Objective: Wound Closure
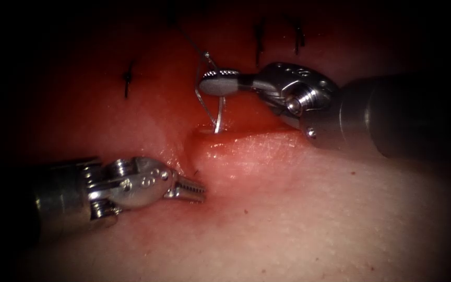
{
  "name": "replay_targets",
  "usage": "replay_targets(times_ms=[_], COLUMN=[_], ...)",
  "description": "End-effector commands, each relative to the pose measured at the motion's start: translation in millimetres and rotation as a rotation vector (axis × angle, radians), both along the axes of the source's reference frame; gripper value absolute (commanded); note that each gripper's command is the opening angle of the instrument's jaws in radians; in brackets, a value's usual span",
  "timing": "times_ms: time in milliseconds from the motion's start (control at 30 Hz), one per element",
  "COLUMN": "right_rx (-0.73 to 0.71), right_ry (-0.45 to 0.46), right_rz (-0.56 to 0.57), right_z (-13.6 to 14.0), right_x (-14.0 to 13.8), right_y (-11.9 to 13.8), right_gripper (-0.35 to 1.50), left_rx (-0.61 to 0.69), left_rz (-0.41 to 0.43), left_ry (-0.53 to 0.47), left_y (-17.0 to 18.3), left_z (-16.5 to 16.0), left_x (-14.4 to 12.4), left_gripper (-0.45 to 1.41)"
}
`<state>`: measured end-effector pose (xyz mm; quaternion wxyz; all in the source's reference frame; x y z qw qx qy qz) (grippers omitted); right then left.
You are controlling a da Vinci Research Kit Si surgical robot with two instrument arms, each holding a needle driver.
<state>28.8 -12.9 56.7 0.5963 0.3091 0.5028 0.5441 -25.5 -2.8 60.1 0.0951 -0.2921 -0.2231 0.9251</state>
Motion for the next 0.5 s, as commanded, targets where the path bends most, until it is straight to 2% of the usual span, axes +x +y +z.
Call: replay_targets(times_ms=[33,367,500], right_rx=[0.019,0.212,0.253], right_ry=[0.013,0.115,0.127], right_rz=[-0.004,-0.064,-0.068], right_z=[0.3,1.5,2.0], right_x=[1.2,2.4,2.6], right_y=[0.1,-2.2,-2.9], right_gripper=[-0.35,-0.35,-0.35], left_rx=[-0.002,-0.005,-0.014], left_rz=[0.001,0.009,0.014], left_ry=[-0.001,-0.017,-0.019], left_y=[0.2,0.8,1.5], left_z=[0.4,0.1,-0.2], left_x=[-0.4,1.9,2.3], left_gripper=[0.07,0.09,0.10])
